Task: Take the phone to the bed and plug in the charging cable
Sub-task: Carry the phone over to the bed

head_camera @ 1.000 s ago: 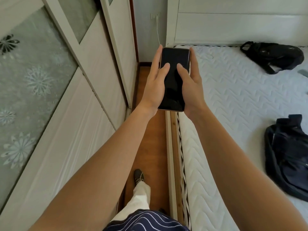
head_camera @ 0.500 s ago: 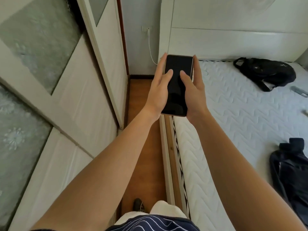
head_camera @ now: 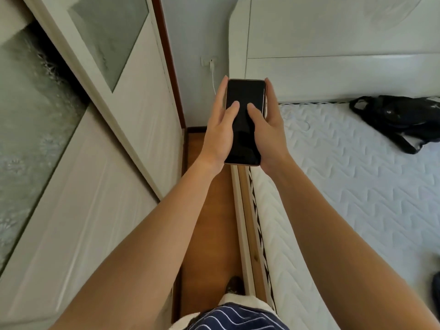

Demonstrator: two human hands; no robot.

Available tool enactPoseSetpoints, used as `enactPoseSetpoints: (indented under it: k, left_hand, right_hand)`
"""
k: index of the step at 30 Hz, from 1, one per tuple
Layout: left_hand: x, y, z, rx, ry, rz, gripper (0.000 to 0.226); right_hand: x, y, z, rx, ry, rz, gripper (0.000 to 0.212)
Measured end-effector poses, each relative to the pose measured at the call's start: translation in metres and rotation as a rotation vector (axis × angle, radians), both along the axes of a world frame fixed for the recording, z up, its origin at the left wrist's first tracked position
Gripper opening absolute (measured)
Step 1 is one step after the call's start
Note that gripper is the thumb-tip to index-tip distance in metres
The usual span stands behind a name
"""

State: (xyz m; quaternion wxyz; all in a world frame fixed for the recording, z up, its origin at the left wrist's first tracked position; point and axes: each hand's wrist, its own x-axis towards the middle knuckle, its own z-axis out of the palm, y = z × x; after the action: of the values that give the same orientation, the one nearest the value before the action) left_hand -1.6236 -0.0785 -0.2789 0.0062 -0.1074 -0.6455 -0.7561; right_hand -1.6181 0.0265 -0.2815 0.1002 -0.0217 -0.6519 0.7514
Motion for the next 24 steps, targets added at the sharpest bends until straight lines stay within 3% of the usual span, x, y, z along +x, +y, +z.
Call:
enactPoseSetpoints:
  k: [10, 24]
  left_hand:
    - [-0.142, 0.006, -0.006, -0.038, 0.017, 0.033, 0.066]
    - [-0.344, 0.032, -0.009, -0.041, -0.055, -0.206, 0.057]
  right_hand:
    - [-0.138, 0.007, -0.003, 0.028, -0.017, -0.021, 0.063]
    - [-0.312, 0.026, -0.002, 0.025, -0.099, -0.279, 0.055]
